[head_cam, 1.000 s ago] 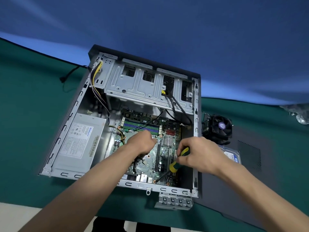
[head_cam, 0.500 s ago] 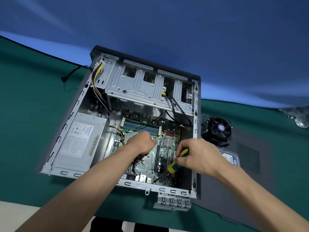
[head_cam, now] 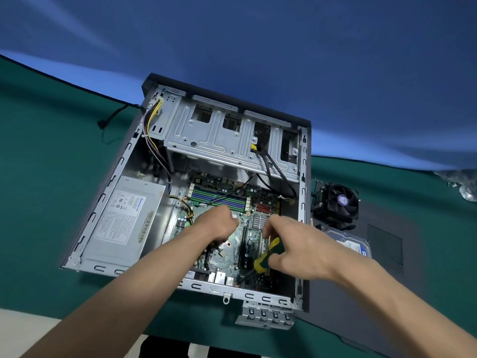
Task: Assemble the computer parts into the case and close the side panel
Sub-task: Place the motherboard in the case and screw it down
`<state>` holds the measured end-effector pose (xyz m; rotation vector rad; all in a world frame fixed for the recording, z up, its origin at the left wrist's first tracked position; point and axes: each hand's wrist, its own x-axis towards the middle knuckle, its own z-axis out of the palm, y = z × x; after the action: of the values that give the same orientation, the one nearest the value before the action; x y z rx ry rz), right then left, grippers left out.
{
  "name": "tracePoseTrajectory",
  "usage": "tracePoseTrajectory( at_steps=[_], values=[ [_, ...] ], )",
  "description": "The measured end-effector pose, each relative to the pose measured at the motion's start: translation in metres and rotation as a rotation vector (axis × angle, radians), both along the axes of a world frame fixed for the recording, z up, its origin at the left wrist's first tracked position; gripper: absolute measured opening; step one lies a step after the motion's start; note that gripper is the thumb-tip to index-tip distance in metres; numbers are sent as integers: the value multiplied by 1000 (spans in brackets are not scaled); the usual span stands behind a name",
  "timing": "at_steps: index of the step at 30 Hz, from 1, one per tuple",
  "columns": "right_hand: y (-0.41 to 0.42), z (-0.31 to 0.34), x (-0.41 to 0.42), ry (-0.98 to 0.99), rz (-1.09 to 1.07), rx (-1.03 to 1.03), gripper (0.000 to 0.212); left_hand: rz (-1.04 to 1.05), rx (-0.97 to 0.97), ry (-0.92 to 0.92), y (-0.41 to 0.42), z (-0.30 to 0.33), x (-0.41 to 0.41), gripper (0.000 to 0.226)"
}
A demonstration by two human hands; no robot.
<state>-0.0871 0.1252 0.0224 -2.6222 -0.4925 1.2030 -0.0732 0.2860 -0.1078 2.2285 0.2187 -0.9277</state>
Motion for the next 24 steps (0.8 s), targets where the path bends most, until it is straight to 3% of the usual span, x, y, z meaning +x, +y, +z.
tracePoseTrajectory(
  at_steps=[5, 9, 14, 17, 19, 21, 24],
  values=[
    [20, 7, -3, -110, 155, -56, 25, 23, 41, -5, 3, 0, 2, 37],
    [37, 8, -5, -278, 231, -246, 43, 32, 60, -8, 5, 1, 3, 36],
    [39, 15, -1, 2, 149, -270, 40, 0, 70, -20, 4, 3, 3, 35],
    [41, 13, -10, -82, 94, -233, 29, -24, 69, -21, 2, 4, 2, 31],
    [42, 12, -12, -169, 50, -269, 35, -38, 58, -22, 2, 4, 1, 32],
    [40, 14, -11, -100, 15, -285, 40, -61, 66, -23, 1, 5, 0, 31],
    [37, 16, -18, 18, -89, -151, 29, -78, 62, -13, -2, 5, -1, 28]
  ],
)
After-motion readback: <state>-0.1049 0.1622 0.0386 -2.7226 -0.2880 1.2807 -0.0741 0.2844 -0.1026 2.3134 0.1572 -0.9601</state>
